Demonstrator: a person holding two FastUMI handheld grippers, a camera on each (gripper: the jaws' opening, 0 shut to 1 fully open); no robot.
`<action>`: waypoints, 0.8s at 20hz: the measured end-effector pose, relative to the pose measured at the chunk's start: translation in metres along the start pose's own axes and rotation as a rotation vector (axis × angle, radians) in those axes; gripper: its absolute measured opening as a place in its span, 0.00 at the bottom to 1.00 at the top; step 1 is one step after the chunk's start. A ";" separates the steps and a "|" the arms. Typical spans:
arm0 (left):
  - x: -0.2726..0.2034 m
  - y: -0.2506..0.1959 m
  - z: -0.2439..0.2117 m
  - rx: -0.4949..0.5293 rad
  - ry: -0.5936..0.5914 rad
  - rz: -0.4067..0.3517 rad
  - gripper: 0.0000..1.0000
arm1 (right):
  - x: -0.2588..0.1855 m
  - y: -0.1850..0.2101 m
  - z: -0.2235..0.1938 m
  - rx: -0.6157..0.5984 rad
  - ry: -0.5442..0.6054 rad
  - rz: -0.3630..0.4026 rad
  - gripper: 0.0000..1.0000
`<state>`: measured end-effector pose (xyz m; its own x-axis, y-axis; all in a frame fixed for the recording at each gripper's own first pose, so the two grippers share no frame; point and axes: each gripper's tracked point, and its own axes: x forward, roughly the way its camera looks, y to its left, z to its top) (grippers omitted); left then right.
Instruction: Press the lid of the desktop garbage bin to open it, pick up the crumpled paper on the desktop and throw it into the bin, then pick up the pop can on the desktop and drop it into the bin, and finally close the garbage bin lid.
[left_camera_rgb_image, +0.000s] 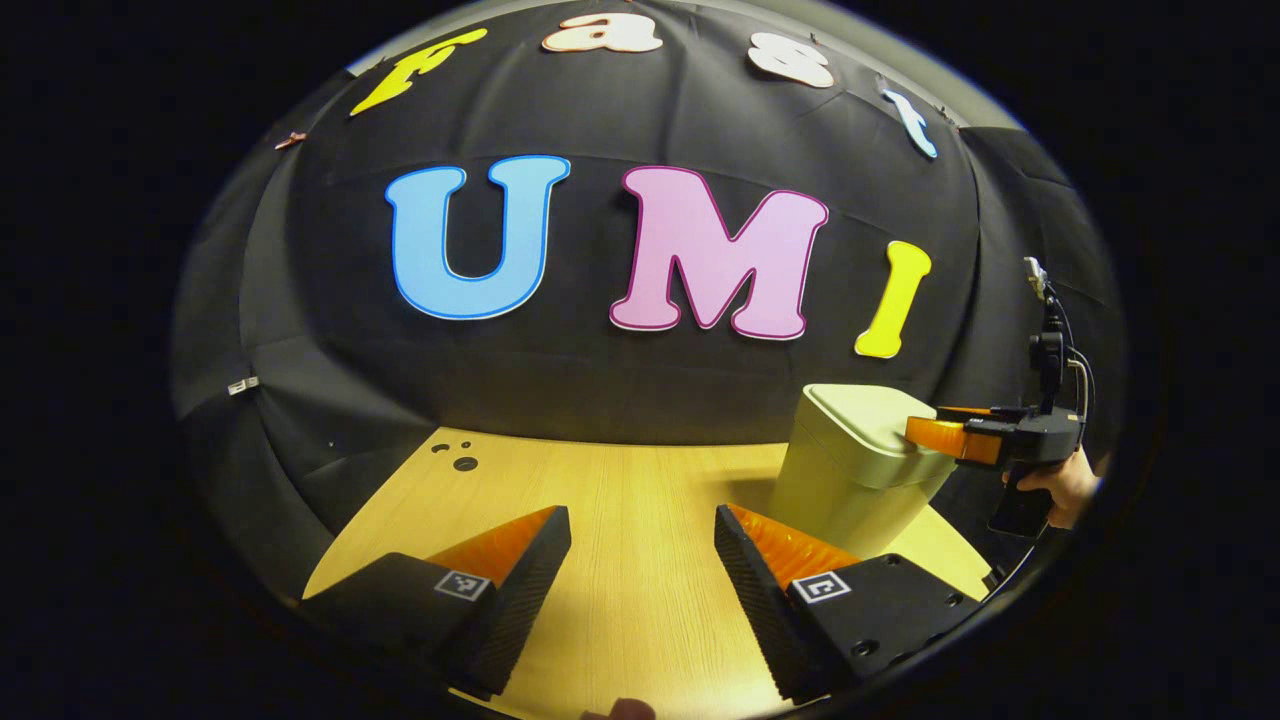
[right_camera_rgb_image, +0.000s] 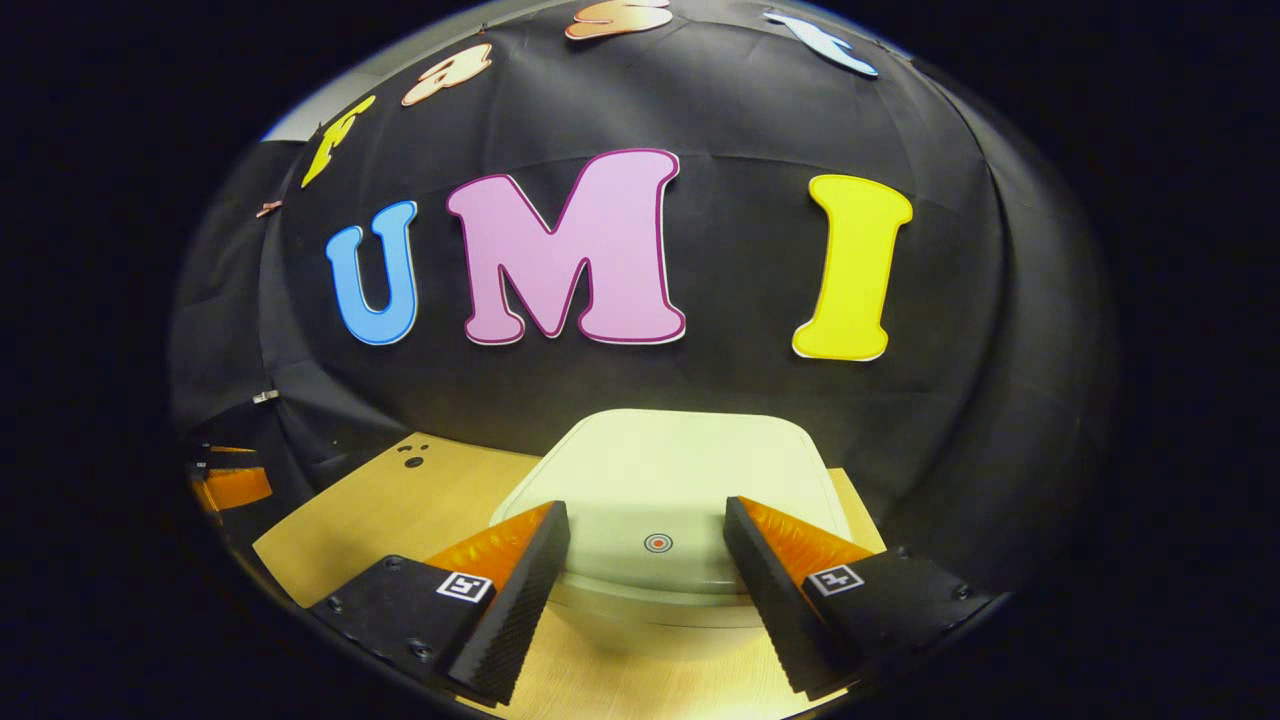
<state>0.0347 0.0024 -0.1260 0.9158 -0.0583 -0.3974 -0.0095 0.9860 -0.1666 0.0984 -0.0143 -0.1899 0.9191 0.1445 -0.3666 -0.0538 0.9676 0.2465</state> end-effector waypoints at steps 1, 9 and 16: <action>0.000 0.001 0.000 -0.005 0.000 0.001 0.94 | -0.001 0.000 0.002 0.012 -0.005 -0.004 0.98; 0.002 -0.001 0.003 -0.002 -0.004 -0.003 0.94 | -0.029 0.012 0.032 0.050 -0.093 -0.002 0.98; 0.005 -0.011 0.006 0.007 -0.011 -0.025 0.94 | -0.060 0.044 0.049 0.042 -0.133 0.063 0.98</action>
<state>0.0421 -0.0074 -0.1212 0.9202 -0.0809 -0.3830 0.0161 0.9854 -0.1694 0.0594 0.0095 -0.1134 0.9583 0.1729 -0.2277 -0.0988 0.9476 0.3038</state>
